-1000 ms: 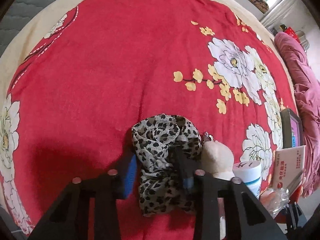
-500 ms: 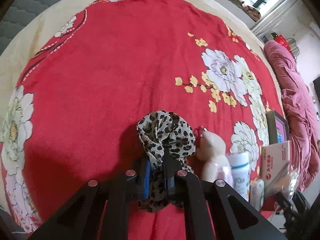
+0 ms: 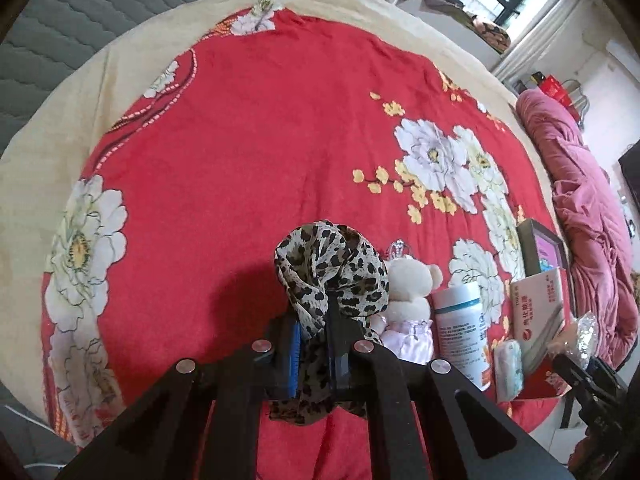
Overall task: Organize soft objects
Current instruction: 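Lift the scrunchie with the left gripper while the right lifts the plastic bag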
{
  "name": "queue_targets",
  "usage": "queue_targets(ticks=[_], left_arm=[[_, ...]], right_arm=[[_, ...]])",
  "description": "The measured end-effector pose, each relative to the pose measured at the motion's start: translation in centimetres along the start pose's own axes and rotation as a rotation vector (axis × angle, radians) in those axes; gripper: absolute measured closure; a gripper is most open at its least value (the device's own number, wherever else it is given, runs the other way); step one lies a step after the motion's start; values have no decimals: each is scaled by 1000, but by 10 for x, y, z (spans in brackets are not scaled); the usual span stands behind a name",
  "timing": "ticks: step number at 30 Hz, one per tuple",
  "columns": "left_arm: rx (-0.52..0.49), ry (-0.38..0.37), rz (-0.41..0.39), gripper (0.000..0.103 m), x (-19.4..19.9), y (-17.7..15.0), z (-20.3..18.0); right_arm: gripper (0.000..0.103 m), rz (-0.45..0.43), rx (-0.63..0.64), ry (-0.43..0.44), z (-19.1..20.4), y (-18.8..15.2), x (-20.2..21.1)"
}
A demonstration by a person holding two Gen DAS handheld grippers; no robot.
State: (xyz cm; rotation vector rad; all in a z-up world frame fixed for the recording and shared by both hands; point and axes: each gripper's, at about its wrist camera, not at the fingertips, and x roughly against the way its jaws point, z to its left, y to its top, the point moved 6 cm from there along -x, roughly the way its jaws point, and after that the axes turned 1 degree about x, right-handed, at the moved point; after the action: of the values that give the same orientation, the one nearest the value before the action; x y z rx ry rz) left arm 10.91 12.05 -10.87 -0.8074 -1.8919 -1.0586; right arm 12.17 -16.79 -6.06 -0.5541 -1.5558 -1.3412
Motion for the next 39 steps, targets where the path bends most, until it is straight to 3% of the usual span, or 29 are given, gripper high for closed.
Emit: queue_targets(ticks=[13, 22, 39], left_arm=[[-104, -66, -46, 93, 47, -7, -57], [-206, -113, -50, 93, 63, -31, -116], [-386, -176, -42, 93, 79, -63, -221]], right_arm=[[52, -58, -35, 8, -8, 5, 28], [52, -106, -57, 0, -19, 5, 53], [52, -189, -131, -54, -78, -5, 106]])
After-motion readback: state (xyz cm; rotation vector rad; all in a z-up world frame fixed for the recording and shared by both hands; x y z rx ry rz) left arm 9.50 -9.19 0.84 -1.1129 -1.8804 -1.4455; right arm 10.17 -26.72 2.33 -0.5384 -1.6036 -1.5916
